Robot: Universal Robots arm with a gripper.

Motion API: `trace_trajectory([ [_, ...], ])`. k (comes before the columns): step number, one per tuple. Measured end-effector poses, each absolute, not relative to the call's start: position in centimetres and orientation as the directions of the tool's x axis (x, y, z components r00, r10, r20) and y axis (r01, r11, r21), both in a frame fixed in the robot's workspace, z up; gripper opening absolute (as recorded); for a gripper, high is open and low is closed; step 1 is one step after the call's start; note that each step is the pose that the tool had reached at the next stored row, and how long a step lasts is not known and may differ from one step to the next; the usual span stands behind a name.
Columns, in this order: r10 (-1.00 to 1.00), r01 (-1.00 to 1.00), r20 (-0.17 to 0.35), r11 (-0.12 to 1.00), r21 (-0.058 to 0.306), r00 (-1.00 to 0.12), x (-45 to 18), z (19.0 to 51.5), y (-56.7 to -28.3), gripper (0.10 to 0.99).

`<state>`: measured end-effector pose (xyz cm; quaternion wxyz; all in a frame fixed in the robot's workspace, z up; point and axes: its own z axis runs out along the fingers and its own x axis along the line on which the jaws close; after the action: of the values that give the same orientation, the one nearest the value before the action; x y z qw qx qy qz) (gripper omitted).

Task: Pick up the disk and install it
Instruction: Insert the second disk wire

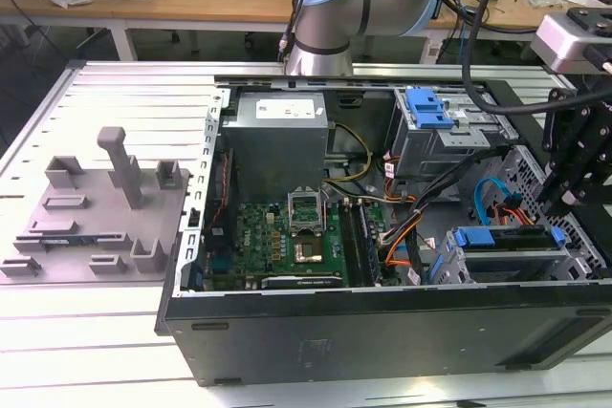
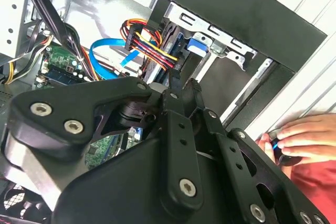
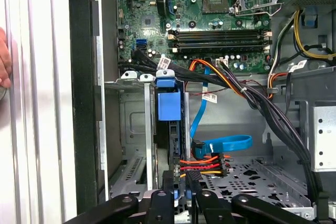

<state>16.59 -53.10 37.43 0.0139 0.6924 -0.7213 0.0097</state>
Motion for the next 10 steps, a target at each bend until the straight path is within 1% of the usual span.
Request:
trace_trajectory([
  [3, -0.998, -0.999, 0.039, 0.041, 0.005, -0.041, 16.6, 37.4, -52.2, 0.239],
  [7, -0.997, -0.999, 0.062, 0.041, 0.004, -0.041, 16.5, 37.4, -50.8, 0.239],
  [10, -0.994, -0.999, 0.100, 0.040, 0.003, -0.040, 15.6, 37.4, -50.6, 0.239],
])
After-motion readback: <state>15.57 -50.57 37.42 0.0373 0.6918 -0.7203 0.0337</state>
